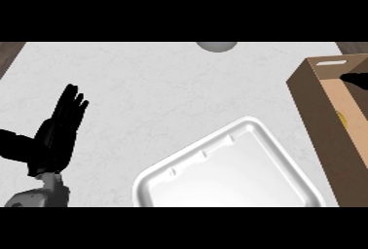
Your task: Pick the lemon from the tray and place it in the cardboard box
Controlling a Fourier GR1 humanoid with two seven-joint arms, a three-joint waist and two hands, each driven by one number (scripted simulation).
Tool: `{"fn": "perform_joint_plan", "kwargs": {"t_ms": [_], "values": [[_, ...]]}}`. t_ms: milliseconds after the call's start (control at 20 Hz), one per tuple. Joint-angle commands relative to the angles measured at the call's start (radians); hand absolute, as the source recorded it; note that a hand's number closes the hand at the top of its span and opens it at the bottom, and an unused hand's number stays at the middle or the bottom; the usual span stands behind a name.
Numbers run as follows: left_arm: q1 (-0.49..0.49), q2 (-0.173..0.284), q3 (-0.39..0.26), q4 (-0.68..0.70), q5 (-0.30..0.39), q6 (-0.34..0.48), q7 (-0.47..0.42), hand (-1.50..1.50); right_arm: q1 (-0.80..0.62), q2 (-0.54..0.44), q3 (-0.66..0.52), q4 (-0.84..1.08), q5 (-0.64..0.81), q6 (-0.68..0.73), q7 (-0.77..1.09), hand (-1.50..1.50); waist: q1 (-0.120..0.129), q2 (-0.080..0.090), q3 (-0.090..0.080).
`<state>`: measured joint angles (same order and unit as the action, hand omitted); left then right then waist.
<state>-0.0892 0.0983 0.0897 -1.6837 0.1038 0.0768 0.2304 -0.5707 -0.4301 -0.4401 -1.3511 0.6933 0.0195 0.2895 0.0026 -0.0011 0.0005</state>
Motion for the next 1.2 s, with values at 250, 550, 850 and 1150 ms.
{"fn": "perform_joint_plan", "kwargs": {"t_ms": [250,550,850,1150], "values": [[-0.018,-0.008,0.000,0.024,-0.023,0.024,-0.011,0.00,-0.036,0.101,-0.261,-0.085,-0.362,-0.032,0.055,-1.50,-0.023,-0.004,0.000],[0.021,-0.002,0.000,-0.019,-0.013,0.010,0.002,0.00,0.084,0.048,-0.393,-0.127,-0.528,-0.008,-0.002,-1.50,-0.010,-0.002,0.000],[-0.034,-0.010,0.000,0.023,-0.015,0.021,0.015,0.00,0.215,0.070,-0.414,-0.186,-0.614,-0.041,-0.081,-1.50,-0.007,0.000,0.000],[-0.017,0.000,-0.005,-0.040,-0.013,0.010,0.035,0.00,0.279,-0.066,-0.472,-0.080,-0.745,0.035,-0.119,-1.50,-0.004,0.000,0.000]]}}
